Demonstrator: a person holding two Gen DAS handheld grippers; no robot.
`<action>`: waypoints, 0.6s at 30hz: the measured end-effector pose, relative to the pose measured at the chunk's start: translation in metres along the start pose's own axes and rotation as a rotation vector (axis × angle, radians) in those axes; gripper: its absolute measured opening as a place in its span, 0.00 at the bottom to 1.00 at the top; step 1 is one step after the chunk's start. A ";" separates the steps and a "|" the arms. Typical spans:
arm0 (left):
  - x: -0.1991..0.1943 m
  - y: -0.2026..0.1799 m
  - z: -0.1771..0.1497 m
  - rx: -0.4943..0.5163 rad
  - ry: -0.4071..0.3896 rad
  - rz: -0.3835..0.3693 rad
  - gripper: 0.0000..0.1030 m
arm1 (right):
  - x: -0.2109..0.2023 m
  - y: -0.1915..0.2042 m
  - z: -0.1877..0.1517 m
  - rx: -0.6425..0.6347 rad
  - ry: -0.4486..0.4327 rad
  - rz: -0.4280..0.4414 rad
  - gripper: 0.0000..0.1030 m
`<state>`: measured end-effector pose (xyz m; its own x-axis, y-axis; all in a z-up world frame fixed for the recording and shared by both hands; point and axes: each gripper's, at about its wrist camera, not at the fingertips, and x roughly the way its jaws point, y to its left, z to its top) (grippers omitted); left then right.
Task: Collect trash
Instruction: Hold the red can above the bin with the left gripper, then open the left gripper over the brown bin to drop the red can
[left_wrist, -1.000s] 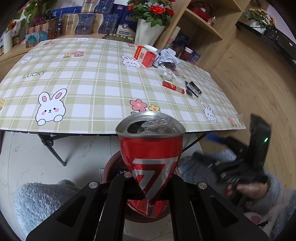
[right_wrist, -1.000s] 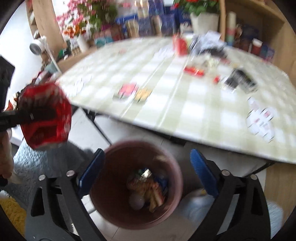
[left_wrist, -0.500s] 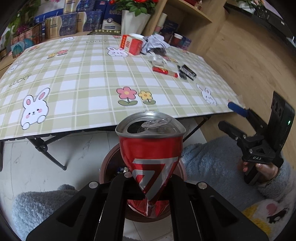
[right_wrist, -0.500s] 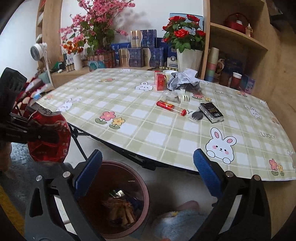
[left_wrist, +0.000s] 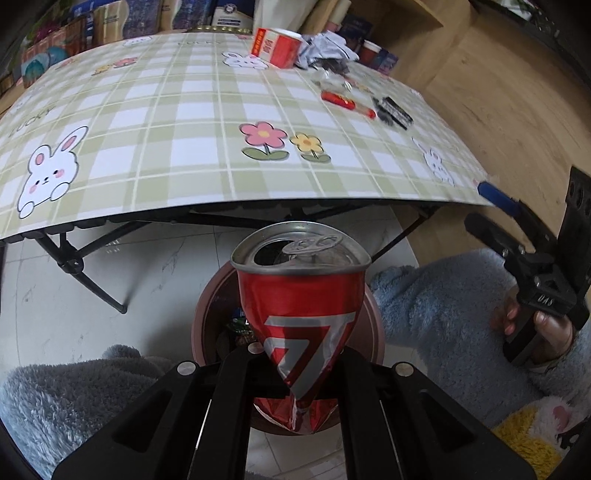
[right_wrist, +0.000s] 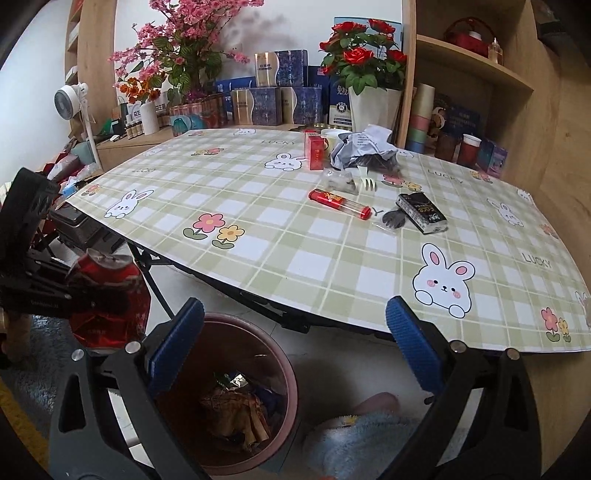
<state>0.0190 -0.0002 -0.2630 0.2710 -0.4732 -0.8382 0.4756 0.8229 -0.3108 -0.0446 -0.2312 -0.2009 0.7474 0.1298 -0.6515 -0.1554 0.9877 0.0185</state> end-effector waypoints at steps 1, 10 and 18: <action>0.002 -0.001 -0.001 0.009 0.007 0.004 0.04 | 0.001 0.000 0.000 0.003 0.002 0.000 0.94; 0.014 -0.005 -0.001 0.020 0.044 0.022 0.04 | 0.002 0.002 -0.002 -0.007 0.011 0.004 0.94; 0.016 -0.004 0.000 0.013 0.050 0.026 0.04 | 0.002 0.002 -0.002 -0.007 0.012 0.005 0.94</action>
<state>0.0216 -0.0112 -0.2751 0.2416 -0.4353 -0.8673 0.4798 0.8304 -0.2832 -0.0442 -0.2290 -0.2036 0.7388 0.1335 -0.6606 -0.1633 0.9864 0.0167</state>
